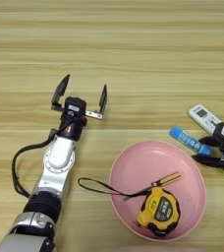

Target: Move the objects on the table

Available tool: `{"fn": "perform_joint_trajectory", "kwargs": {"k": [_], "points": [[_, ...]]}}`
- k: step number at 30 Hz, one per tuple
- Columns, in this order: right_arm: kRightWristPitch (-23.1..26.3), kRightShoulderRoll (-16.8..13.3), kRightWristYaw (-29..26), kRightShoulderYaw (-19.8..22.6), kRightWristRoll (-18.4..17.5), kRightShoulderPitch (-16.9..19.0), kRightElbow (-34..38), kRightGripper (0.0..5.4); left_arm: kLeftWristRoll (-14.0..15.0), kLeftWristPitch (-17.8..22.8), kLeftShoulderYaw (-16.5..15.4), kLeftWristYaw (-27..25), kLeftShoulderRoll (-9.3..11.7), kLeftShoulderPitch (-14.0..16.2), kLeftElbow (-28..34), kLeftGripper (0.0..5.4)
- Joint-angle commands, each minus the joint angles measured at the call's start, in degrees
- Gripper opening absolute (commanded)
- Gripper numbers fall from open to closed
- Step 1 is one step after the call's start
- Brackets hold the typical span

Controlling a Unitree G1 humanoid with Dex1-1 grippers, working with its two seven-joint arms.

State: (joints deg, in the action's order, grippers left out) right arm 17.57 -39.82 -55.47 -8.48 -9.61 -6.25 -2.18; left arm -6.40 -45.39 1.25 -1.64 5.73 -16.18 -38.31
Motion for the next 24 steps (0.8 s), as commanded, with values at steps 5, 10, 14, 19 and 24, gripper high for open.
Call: {"fn": "perform_joint_trajectory", "kwargs": {"k": [5, 10, 14, 19, 24], "points": [[-5.0, 0.3, 0.1, 4.8, -3.1, -1.8, 6.2, 3.94, -0.8, -0.1, 0.3, 0.6, 0.2, -0.7, -0.4, 5.4], [-7.7, 1.0, -0.8, 6.1, -5.5, -1.4, 8.5, 4.58, -1.3, -0.1, 0.5, 0.9, 0.0, -0.7, -0.3, 5.4], [-9.6, 0.7, -3.0, 5.5, -6.2, -1.5, 8.3, 4.97, -1.6, -0.2, 0.6, 1.2, -0.1, -0.7, -0.3, 5.4], [-10.7, -0.2, -8.4, 3.4, -6.4, -1.9, 7.7, 5.37, -1.6, -0.3, 0.7, 1.3, 0.1, -0.8, -0.6, 5.4], [-11.6, -1.4, -13.8, -0.5, -4.4, -2.9, 7.2, 5.37, -1.6, -0.4, 0.6, 1.5, 0.1, -0.8, -0.8, 5.4]]}}
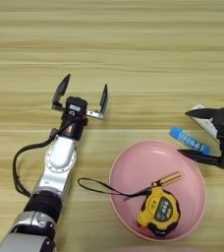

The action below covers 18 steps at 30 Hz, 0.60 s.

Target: Move the objects on the table

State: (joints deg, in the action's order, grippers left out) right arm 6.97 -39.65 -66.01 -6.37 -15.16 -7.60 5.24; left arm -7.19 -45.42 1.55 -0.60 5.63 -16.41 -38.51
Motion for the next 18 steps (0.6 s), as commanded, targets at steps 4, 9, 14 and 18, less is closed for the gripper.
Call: {"fn": "perform_joint_trajectory", "kwargs": {"k": [4, 9, 14, 18], "points": [[-1.6, -1.7, -5.4, -6.0, 3.3, -2.8, -0.6, 5.37, -0.5, -0.5, 0.2, 0.3, 0.1, -0.5, -0.6, 5.4], [-2.3, -1.4, -6.9, -9.6, 5.8, -3.7, -0.6, 5.37, 0.4, -0.3, -0.1, 0.1, -0.1, -0.3, -0.5, 5.4], [-3.2, -0.4, -6.7, -12.6, 8.8, -5.1, -2.9, 5.37, 1.9, 0.5, -0.6, -0.4, -0.5, -0.1, -0.3, 5.4], [-4.3, 0.3, -6.8, -14.4, 10.7, -6.4, -5.3, 5.37, 3.6, 1.5, -1.3, -1.1, -0.9, 0.0, -0.4, 5.4]]}}
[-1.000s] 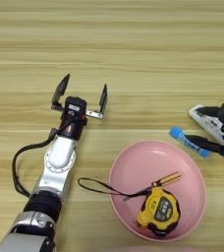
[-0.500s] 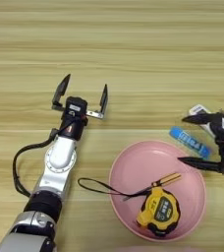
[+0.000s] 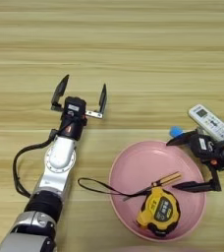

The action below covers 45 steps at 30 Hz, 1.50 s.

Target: Move the objects on the table

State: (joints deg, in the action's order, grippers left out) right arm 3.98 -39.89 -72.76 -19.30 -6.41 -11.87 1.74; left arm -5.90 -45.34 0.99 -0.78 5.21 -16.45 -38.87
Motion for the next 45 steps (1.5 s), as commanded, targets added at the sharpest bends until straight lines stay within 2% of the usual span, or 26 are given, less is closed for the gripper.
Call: {"fn": "perform_joint_trajectory", "kwargs": {"k": [1, 3, 9, 14, 27, 45], "points": [[-1.4, 0.6, -0.2, -1.9, 2.2, -2.3, -2.1, 5.37, 3.9, 2.0, -1.2, -1.7, -0.8, 0.0, 0.0, 5.4], [-1.6, 0.8, -0.6, -2.7, 2.5, -2.6, -2.1, 5.37, 6.0, 2.9, -2.0, -2.6, -1.1, 0.0, 0.2, 5.4], [-1.3, 1.1, -0.9, -4.2, 3.3, -3.1, -1.9, 5.37, 7.6, 4.1, -3.1, -3.1, -1.3, 0.3, 0.4, 5.4], [-1.2, 0.8, -2.0, -5.4, 4.0, -3.2, -1.7, 4.8, 9.0, 5.0, -4.0, -3.7, -1.7, 0.2, 0.4, 5.4], [-0.9, 0.0, -3.8, -7.6, 6.6, -3.9, -3.6, 3.36, 8.6, 5.2, -4.4, -4.1, -2.2, 0.0, -0.1, 5.4], [-1.0, -1.8, -4.1, -5.8, 5.1, -3.4, -2.9, 1.65, 7.5, 4.8, -3.9, -3.8, -2.1, 0.1, 0.1, 5.4]]}}
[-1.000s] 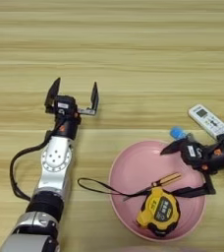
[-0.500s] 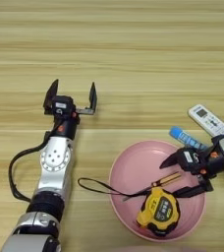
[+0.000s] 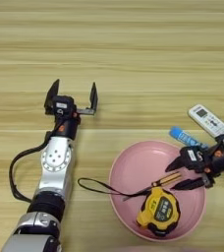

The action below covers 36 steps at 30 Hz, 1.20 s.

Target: Move the objects on the table

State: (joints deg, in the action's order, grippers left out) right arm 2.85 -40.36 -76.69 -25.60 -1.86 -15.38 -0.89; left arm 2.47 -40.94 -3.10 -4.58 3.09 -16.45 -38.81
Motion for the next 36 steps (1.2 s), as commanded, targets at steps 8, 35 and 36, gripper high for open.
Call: {"fn": "perform_joint_trajectory", "kwargs": {"k": [8, 35, 36], "points": [[-0.4, -2.4, -0.8, 0.8, 0.4, 0.8, -0.4, 0.9, -1.3, 0.3, 0.3, 0.3, -0.1, 0.0, -0.1, 5.4], [1.7, -5.9, -0.1, 13.1, -7.6, -1.3, 3.1, 0.9, -1.2, 0.3, 0.2, 0.1, 0.2, -0.3, -0.8, 5.4], [1.7, -6.2, 0.1, 13.8, -7.7, -1.5, 3.0, 0.9, -1.2, 0.3, 0.2, 0.0, 0.2, -0.3, -0.8, 5.4]]}}
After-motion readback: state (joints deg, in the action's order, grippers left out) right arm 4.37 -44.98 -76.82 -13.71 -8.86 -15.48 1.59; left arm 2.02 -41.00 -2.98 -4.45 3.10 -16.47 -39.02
